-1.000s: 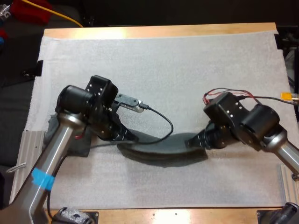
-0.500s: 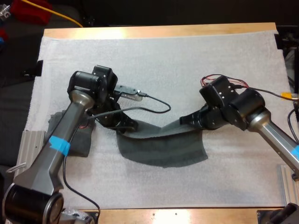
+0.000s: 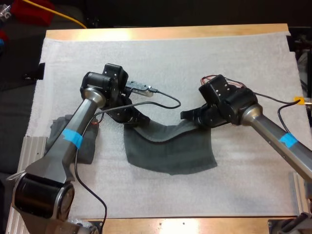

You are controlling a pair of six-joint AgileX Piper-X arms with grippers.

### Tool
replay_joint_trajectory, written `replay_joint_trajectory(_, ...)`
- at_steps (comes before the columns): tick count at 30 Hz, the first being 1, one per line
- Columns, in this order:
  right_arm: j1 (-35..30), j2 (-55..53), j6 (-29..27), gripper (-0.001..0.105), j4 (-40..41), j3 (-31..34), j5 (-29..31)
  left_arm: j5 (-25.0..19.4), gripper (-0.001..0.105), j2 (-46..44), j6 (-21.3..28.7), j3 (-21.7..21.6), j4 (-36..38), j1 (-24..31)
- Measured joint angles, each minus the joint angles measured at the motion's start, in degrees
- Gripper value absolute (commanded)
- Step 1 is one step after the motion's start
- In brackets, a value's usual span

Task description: Pick towel from pile, fold and stack

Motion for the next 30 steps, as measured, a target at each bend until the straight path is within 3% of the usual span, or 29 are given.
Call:
replay_joint_trajectory(12, -5.4, 3.0, 2.5, 0.001, -5.3, 0.0, 0.0, -0.9, 0.0, 1.9, 0.1, 0.0, -10.2, 0.0)
replay_joint_trajectory(17, -6.2, 3.1, 3.8, 0.001, -8.9, 0.0, 1.0, -4.2, 0.0, 2.6, 0.1, 0.0, -13.2, 0.0)
replay_joint_trajectory(30, -6.3, 6.9, 5.5, 0.005, -12.4, 0.0, 1.5, -4.6, 0.0, 2.8, 0.1, 0.0, -18.3, 0.0)
